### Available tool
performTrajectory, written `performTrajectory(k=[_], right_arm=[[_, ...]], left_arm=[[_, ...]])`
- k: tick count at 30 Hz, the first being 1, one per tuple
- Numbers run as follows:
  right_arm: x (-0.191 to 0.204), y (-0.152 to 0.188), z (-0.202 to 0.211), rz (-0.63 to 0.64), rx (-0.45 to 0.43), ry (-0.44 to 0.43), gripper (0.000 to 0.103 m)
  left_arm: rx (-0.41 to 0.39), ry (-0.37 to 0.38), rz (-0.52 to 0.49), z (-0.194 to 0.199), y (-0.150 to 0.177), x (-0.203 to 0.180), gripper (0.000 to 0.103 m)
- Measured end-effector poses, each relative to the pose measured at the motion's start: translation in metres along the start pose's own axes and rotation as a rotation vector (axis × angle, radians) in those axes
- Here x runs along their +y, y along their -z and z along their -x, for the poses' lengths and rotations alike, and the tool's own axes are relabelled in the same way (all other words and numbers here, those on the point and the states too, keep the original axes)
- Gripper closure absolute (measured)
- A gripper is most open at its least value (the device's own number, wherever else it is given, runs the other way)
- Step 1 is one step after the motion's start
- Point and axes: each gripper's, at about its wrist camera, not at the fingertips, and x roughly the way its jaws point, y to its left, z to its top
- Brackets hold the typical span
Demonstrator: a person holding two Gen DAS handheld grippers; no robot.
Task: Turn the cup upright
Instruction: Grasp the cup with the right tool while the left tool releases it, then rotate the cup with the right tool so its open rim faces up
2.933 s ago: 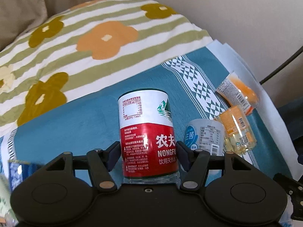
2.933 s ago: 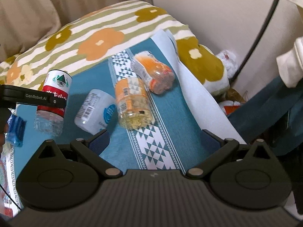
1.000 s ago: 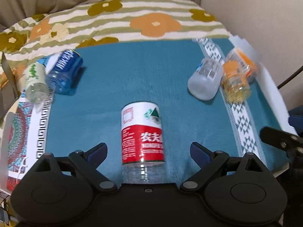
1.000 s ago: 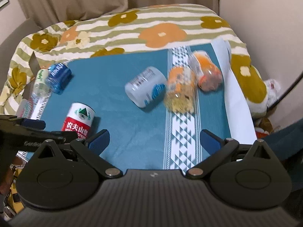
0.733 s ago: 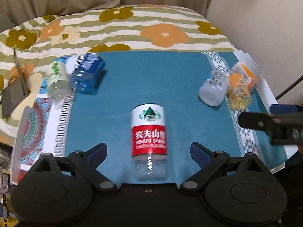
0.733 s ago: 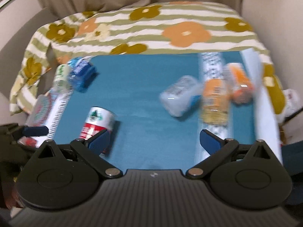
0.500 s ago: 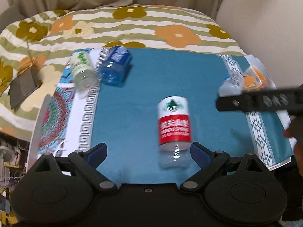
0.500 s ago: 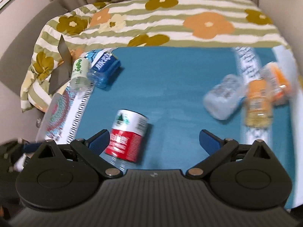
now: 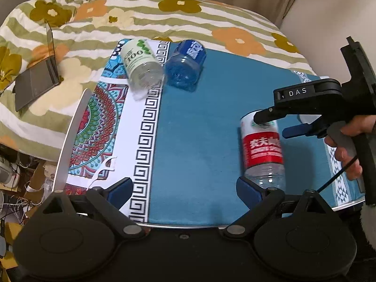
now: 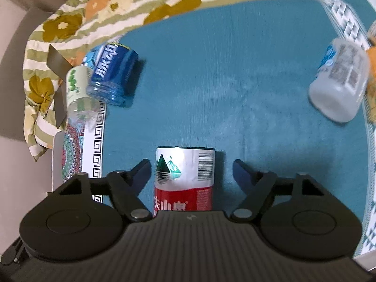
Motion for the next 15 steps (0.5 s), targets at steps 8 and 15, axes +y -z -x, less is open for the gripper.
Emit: performTrajectory(k=[8, 15], right_arm=[[-0.001, -0.003, -0.014, -0.025, 0.045, -0.014, 0.028], [-0.004, -0.002, -0.012, -0.039, 0.034, -0.031, 0.029]], left_arm=[[0.011, 0.011, 0.011, -0.005, -0.004, 0.015, 0.006], [0.009, 0.023, 0.010, -0.006, -0.006, 0.015, 0.006]])
